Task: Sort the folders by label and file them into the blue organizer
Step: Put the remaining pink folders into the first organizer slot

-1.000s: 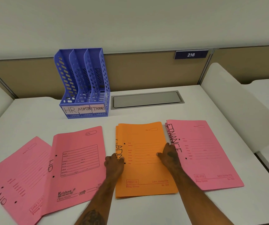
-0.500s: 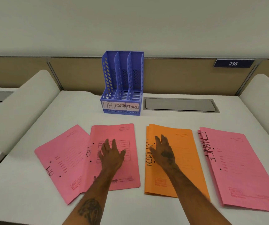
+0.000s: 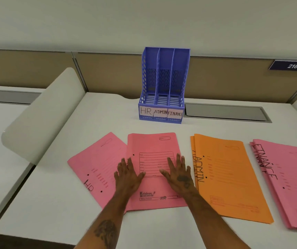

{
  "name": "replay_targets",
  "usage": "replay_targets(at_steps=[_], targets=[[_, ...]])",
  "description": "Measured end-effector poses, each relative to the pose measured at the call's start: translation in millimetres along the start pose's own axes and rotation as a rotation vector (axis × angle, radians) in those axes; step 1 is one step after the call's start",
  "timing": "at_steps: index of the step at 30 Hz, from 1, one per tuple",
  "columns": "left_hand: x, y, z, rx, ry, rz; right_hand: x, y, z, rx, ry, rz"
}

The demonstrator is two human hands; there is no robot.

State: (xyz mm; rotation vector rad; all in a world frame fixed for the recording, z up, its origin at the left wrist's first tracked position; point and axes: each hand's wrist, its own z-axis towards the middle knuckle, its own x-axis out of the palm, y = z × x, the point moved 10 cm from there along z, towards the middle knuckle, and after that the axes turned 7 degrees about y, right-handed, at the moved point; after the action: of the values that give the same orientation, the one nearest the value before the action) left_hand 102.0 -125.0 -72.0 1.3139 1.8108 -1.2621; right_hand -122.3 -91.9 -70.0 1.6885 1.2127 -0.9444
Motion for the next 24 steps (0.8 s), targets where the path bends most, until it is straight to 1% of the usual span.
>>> replay_targets(at_steps=[3,7,9,10,13,14,19,21,24], targets=[[-4,6,1,0.009,-0.029,-0.093,7,-10,-6,0.125,-0.011,0.076],[-6,1,3,0.038,-0.011,-0.122,2,-26,-16,0.343,-0.071,0.186],[-8,0,4,0.030,0.002,-0.195,-3,-27,-17,0.397,-0.095,0.319],[-9,0,4,0.016,0.016,-0.287,-5,-28,-16,0.411,-0.109,0.400],[-14,0,5,-0.028,0.049,-0.719,-12,-30,-12,0.426,-0.133,0.581],[-16,1,3,-0.050,0.049,-0.822,-13,-31,-10,0.425,-0.130,0.628],[-38,12,-9,-0.075,-0.070,-0.974,-23,-32,1,0.417,-0.060,0.838],[-48,21,-15,-0.080,-0.123,-1.019,-33,-23,9,0.350,-0.044,0.872],[-61,42,-29,-0.122,-0.231,-1.015,-49,5,21,0.225,-0.024,0.917]])
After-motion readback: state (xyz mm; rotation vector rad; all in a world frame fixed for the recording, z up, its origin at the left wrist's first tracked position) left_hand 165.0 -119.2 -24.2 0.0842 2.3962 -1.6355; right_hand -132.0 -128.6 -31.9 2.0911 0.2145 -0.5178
